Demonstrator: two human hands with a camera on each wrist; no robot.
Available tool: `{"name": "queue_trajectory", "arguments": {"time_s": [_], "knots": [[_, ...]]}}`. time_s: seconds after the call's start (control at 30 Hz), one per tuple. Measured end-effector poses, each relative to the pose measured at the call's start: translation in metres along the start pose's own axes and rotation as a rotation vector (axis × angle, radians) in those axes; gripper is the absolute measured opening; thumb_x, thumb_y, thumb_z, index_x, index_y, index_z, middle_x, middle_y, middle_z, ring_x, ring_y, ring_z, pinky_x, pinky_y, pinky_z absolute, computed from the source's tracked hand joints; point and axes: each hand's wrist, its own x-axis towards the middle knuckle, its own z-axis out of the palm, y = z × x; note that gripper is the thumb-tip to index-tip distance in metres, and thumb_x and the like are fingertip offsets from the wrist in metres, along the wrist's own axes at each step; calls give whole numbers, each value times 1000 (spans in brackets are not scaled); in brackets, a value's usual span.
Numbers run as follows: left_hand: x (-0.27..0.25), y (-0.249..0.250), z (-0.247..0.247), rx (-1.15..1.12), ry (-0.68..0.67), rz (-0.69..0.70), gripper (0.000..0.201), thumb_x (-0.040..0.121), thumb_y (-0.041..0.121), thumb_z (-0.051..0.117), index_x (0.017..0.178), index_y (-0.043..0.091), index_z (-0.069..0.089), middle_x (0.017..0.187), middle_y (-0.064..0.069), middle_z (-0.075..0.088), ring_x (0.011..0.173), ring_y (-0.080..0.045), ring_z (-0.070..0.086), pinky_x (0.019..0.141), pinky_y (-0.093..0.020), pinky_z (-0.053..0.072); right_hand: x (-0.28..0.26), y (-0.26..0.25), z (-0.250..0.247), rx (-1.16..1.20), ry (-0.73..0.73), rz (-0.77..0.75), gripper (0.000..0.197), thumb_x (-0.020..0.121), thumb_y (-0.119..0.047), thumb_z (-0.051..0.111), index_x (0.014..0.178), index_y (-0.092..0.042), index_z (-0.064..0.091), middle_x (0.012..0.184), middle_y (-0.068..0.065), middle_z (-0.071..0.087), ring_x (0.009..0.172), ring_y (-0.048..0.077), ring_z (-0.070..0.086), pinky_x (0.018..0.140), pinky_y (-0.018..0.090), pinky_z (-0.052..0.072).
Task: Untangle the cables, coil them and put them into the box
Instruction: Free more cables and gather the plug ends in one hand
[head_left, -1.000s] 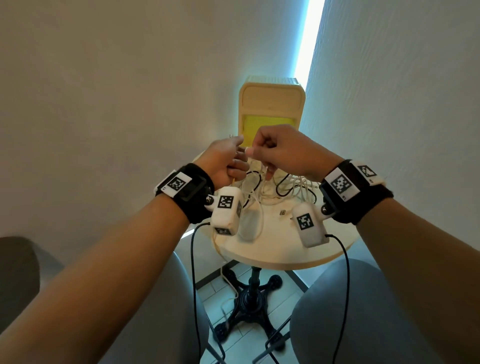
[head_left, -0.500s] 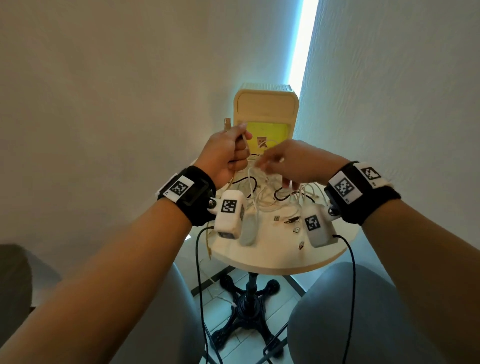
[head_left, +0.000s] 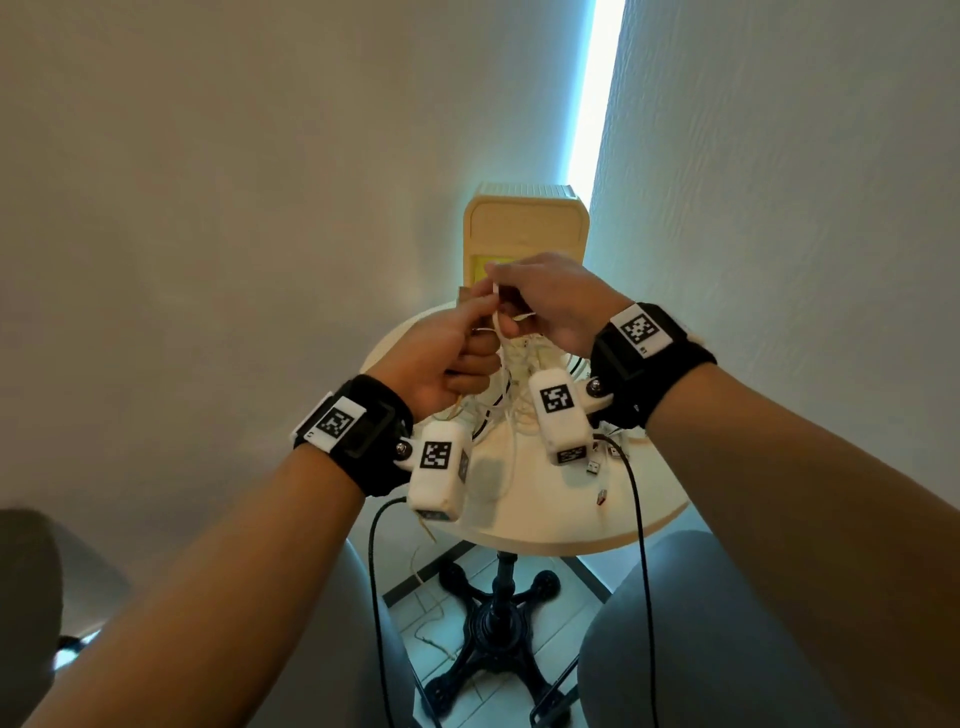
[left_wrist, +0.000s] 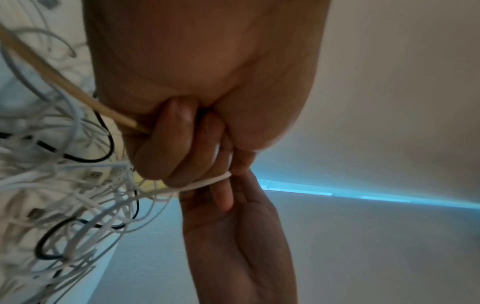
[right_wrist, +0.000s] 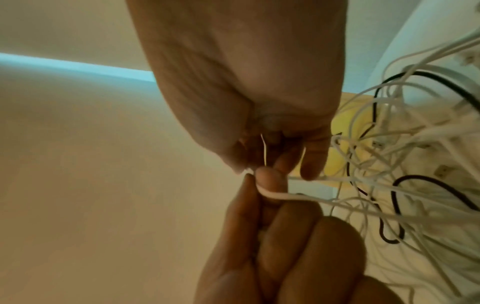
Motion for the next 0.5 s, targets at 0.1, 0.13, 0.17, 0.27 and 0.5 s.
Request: {"name": "queue_trajectory", "arguments": {"time_s": [0.1,0.13,0.17,0.27,0.5], "knots": [[5,-2,-8,-101,23,-34,50,114,48,36,98,11,66,51,11,23,36,-2,21,29,-17,19,1,-4,4,-123,174,-214,33,108,-28,58,92,-7,77,77,4,63,53,9,51,50,27,48],[7,-1,-10,-149,40,-32,52,115,49,34,103,9,65,49,11,24,35,-2,22,28,-18,20,0,-6,3,-154,194,-278,33,108,-28,58,88,-10,76,78,6,64,50,7,50,49,26,47],[10,1,-13,-196,43,-27,54,115,50,33,106,8,65,47,11,25,34,-2,23,27,-18,21,-2,-9,2,-187,180,-322,34,108,-27,57,86,-10,75,78,7,65,46,6,49,48,25,46],[15,12,-13,-249,-8,-46,57,113,53,35,82,15,65,46,10,27,32,-3,25,26,-17,21,-14,-14,-1,-392,61,-363,34,109,-24,57,86,-2,71,61,-12,64,42,2,47,47,26,43],[10,36,15,-7,-119,71,73,109,4,19,54,8,66,43,-6,53,34,-13,55,36,-16,31,-50,-15,2,-435,-115,-491,29,108,-19,59,92,0,72,53,-12,60,46,6,51,51,28,49]]}}
